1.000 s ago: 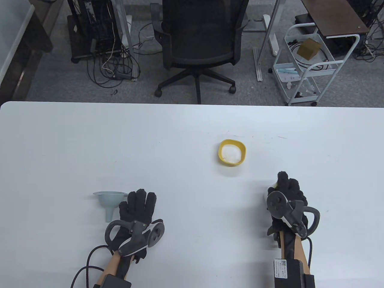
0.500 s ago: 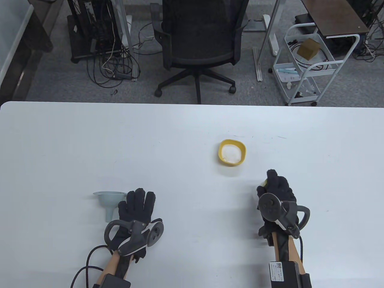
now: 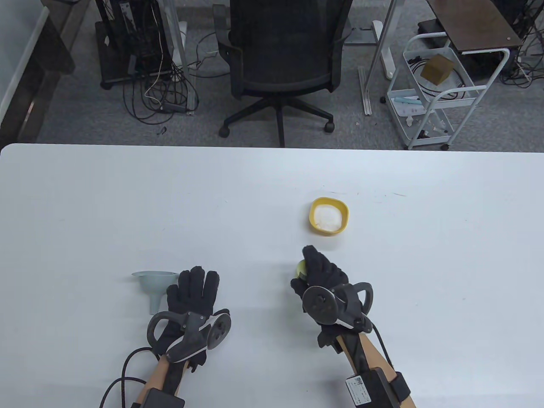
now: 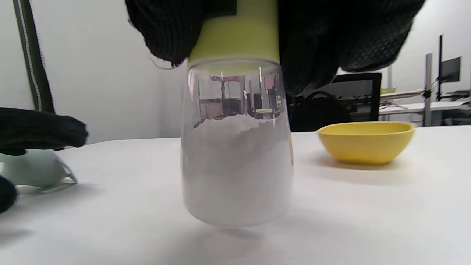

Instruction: Unscrew the press dispenser and pour salt into it

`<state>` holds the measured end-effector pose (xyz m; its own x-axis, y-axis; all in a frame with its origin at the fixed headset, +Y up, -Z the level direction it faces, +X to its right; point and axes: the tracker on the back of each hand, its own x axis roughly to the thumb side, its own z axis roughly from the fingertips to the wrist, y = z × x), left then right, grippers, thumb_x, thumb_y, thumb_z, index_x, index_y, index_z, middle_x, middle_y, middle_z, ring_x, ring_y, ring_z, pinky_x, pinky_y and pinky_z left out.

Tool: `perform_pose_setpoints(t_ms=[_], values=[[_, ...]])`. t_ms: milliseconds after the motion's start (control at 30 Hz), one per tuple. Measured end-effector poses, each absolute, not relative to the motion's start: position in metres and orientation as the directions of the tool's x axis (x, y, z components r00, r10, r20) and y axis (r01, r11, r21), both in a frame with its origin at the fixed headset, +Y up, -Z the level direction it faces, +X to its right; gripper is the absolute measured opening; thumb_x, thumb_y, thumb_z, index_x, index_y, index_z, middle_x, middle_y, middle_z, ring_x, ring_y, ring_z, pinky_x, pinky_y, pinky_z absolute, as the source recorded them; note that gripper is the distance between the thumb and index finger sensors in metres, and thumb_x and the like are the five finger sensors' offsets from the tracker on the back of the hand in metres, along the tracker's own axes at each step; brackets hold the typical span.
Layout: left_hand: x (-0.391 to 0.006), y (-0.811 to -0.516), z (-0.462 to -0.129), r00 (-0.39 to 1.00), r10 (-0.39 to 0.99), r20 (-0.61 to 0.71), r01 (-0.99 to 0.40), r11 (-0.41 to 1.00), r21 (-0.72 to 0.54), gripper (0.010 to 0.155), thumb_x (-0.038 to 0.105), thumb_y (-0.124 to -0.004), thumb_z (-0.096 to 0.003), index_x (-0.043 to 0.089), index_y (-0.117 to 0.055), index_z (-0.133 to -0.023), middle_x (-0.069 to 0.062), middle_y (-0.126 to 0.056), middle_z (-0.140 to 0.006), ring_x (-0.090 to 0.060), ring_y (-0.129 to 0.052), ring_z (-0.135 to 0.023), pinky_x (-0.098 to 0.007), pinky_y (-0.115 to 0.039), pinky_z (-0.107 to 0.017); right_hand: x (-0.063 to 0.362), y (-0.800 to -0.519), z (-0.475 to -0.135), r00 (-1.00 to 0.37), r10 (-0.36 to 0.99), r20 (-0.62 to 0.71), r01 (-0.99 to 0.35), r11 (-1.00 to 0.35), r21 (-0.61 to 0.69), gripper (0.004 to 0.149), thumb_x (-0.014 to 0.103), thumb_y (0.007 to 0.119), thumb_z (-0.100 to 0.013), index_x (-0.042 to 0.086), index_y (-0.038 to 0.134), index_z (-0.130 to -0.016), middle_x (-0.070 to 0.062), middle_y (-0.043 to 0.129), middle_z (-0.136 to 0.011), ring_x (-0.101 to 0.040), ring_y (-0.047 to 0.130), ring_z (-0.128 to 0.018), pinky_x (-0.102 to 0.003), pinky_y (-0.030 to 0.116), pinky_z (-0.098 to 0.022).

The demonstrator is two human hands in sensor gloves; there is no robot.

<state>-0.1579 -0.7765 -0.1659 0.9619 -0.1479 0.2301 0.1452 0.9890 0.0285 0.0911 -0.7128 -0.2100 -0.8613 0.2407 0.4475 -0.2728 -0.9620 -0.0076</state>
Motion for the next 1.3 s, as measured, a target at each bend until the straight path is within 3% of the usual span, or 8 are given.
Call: perform_pose_setpoints(t_ms=[200,433,867,1033,1300], values=[[-0.159,-0.777,-0.166,0.963,-0.147,0.225,0.144,0.989,0.029,0.103,0.062,-0.068,-0.0517,0.0,-0.027,-0.124,-0.045,-0.037,-0.121,-0.066,-0.054,-0.105,-0.076,-0.057,-0.068,0.068,-0.717,-0.211,-0.813,0.317,0.488,-0.31,-0.946,0.097,0.085,0.032,0.076,-0.058,-0.016,0.034,-0.113,-0.035,0.063,-0.107,-0.054,0.078,-0.084,-0.069,0.068,-0.061],[-0.158,-0.777,-0.166,0.961,-0.15,0.23,0.148,0.989,0.024,0.103,0.062,-0.067,-0.0518,0.0,-0.027,-0.124,-0.045,-0.037,-0.121,-0.067,-0.054,-0.105,-0.076,-0.056,-0.068,0.062,-0.724,-0.209,-0.816,0.287,0.502,-0.274,-0.956,0.102,0.086,0.032,0.079,-0.056,-0.014,0.035,-0.114,-0.032,0.065,-0.107,-0.053,0.078,-0.085,-0.069,0.068,-0.061],[-0.157,-0.777,-0.166,0.96,-0.155,0.234,0.155,0.988,0.021,0.103,0.062,-0.067,-0.0519,0.0,-0.028,-0.124,-0.045,-0.037,-0.121,-0.067,-0.054,-0.104,-0.076,-0.057,-0.068,0.07,-0.732,-0.208,-0.797,0.342,0.498,-0.333,-0.937,0.109,0.09,0.041,0.079,-0.056,-0.012,0.036,-0.115,-0.032,0.064,-0.108,-0.052,0.077,-0.087,-0.07,0.067,-0.061],[-0.158,-0.778,-0.166,0.961,-0.142,0.236,0.143,0.99,0.011,0.103,0.062,-0.068,-0.0518,0.0,-0.028,-0.124,-0.045,-0.037,-0.121,-0.067,-0.055,-0.104,-0.076,-0.057,-0.068,0.09,-0.75,-0.216,-0.802,0.379,0.462,-0.299,-0.924,0.239,0.106,0.055,0.076,-0.052,-0.011,0.028,-0.118,-0.044,0.045,-0.115,-0.068,0.056,-0.096,-0.081,0.054,-0.062],[-0.159,-0.778,-0.166,0.962,-0.142,0.234,0.145,0.989,0.005,0.102,0.062,-0.068,-0.0515,0.0,-0.029,-0.124,-0.045,-0.039,-0.121,-0.066,-0.055,-0.104,-0.076,-0.057,-0.068,0.104,-0.783,-0.226,-0.769,0.507,0.389,-0.318,-0.832,0.455,0.118,0.063,0.074,-0.048,-0.007,0.01,-0.119,-0.049,0.018,-0.117,-0.077,0.019,-0.094,-0.088,0.03,-0.057]])
